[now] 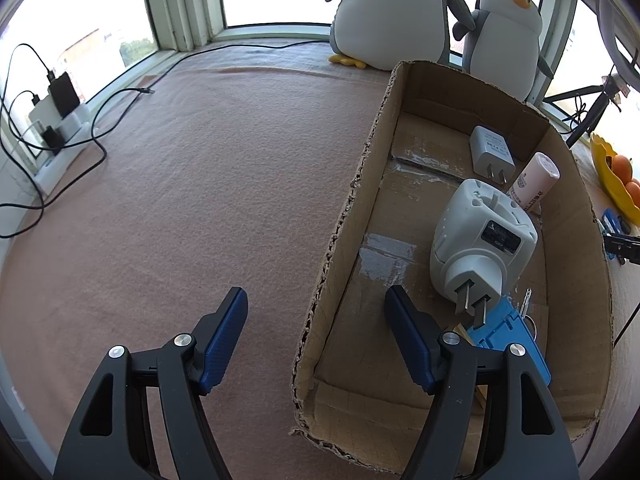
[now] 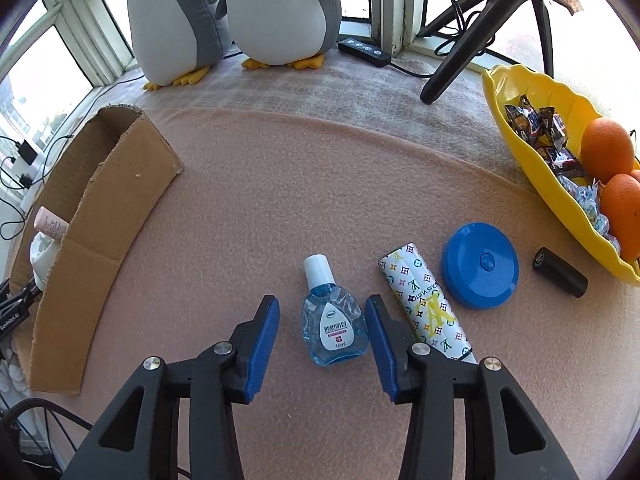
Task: Organize rigid objects
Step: 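Move the right tool to the blue eye-drop bottle and grasp it, then carry the eye-drop bottle with the right tool into the box and release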
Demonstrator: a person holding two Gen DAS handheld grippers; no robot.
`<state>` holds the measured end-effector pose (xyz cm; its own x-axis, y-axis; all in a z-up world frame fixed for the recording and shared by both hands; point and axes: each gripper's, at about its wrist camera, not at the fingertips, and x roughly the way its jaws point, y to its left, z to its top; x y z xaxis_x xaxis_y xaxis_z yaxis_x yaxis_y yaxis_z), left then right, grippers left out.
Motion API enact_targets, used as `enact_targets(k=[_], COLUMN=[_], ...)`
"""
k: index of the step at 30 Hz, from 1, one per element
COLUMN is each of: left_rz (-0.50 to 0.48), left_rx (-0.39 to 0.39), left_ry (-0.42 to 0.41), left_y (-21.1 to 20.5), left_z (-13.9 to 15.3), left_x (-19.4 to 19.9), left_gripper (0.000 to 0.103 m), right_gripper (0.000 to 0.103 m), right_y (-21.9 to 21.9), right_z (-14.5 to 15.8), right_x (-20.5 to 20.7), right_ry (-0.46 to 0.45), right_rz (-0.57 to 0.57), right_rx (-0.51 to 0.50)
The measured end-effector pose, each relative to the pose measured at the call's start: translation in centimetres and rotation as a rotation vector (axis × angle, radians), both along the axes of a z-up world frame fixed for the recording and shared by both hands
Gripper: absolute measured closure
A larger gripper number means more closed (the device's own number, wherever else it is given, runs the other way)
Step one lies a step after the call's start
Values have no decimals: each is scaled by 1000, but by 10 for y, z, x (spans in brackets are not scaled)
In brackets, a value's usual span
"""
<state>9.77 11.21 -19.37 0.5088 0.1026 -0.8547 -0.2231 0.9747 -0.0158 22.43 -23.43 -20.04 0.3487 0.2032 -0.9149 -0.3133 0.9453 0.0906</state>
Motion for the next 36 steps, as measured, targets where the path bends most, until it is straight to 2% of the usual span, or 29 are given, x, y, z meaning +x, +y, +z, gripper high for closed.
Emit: enact_targets(k=[6, 19, 29, 36], left_rz=[1, -1, -3, -3], left_rx=[0, -5, -14, -23], left_ry=[0, -3, -6, -8], left_y=[0, 0, -1, 0], left_z=[0, 0, -1, -1], left_x=[0, -1, -2, -1], left_gripper=[31, 31, 31, 31], right_gripper=[74, 75, 75, 75], right_y=[-1, 31, 61, 99], right_z=[0, 4, 42, 67], right_x=[1, -17, -22, -23], right_ry=[2, -27, -102, -148], right_rz=[-12, 11, 48, 103], right_rx=[-3, 18, 63, 102])
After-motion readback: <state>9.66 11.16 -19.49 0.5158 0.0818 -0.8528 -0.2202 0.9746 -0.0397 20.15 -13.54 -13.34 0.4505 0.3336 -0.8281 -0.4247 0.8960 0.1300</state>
